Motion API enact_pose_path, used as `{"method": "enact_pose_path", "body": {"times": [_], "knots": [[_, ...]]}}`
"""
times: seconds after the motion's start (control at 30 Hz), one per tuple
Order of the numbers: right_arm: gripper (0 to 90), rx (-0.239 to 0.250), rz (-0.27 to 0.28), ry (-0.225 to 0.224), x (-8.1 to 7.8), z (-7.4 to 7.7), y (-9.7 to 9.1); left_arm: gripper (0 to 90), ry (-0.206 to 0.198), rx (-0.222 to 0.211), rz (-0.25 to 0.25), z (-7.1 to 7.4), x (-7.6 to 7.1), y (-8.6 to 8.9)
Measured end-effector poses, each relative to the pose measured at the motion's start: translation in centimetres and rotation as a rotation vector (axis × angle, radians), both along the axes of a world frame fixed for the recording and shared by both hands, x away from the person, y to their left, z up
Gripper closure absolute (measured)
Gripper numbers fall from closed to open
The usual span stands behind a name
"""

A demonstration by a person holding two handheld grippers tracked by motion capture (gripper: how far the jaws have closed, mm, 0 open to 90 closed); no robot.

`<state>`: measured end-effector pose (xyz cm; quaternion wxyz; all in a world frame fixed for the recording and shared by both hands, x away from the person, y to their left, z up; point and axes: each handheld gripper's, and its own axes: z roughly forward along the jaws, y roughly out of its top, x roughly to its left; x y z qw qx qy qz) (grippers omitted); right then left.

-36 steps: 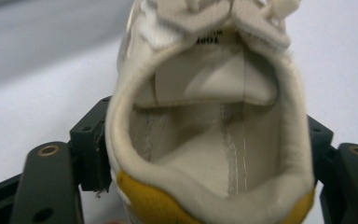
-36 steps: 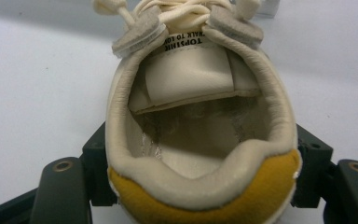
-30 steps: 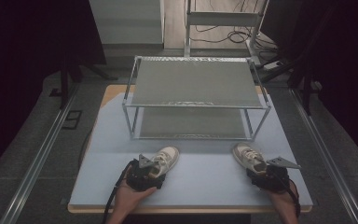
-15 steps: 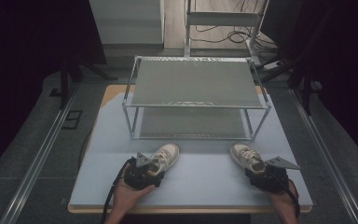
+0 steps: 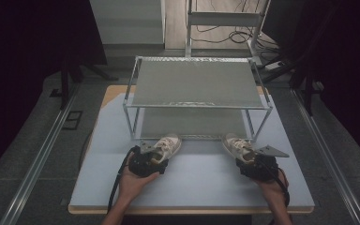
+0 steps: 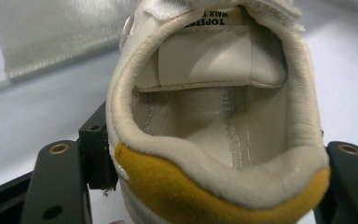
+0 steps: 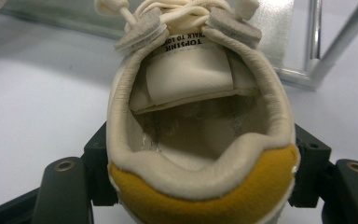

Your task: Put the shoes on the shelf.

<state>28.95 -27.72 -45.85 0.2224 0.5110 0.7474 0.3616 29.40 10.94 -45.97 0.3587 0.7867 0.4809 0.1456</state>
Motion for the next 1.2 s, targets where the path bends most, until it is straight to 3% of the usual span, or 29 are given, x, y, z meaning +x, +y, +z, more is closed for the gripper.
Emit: {"method": "enact_pose_path", "body": {"times": [0.23, 0.63, 1.2], "knots": [[29.5, 0.033, -0.037, 0.014, 1.4, -0.6, 1.5, 30.3, -0.022, 0.002, 0.011, 0.5, 1.2, -1.1], [29.4, 0.031, -0.067, 0.014, 3.6, -0.8, 4.0, 30.3, -0.001, -0.025, 0.037, 0.6, 4.2, -2.6], [29.3, 0.012, -0.099, 0.014, 6.7, -0.8, 7.9, 30.2, 0.03, -0.016, 0.098, -0.9, 7.7, -4.3]]}}
